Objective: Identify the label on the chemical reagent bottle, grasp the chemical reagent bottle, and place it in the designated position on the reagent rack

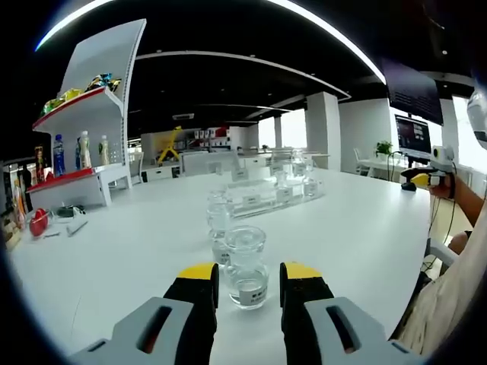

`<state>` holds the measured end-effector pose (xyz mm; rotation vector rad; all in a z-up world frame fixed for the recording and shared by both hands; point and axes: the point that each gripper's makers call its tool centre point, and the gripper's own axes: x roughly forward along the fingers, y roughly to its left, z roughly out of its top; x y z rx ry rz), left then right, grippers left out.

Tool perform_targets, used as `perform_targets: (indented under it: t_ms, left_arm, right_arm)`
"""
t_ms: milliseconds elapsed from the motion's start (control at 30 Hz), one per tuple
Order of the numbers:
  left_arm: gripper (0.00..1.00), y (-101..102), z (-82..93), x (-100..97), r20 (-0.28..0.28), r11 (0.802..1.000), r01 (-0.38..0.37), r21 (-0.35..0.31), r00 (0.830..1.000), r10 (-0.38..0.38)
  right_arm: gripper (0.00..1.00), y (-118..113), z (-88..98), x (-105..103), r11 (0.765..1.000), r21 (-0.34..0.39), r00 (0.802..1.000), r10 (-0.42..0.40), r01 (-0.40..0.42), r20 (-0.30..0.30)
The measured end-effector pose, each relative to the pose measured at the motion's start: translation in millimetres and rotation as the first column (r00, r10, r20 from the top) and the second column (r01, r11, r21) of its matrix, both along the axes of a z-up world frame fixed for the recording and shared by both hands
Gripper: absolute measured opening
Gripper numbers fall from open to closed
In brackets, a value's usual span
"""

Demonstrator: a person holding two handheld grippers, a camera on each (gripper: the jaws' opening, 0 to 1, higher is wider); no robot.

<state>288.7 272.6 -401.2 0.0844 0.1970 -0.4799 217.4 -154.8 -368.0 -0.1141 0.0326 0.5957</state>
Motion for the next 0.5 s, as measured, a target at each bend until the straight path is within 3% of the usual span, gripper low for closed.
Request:
perform_targets:
  t_ms: [500]
  left_arm:
    - [0.32,-6,-10.9,18.8,-0.015,1.000,-0.001,-0.029,1.000,0.001]
  right_arm:
    - [0.38,4,-0.6,2,1.000,-0.004,1.000,0.002,-0.002,-0.006]
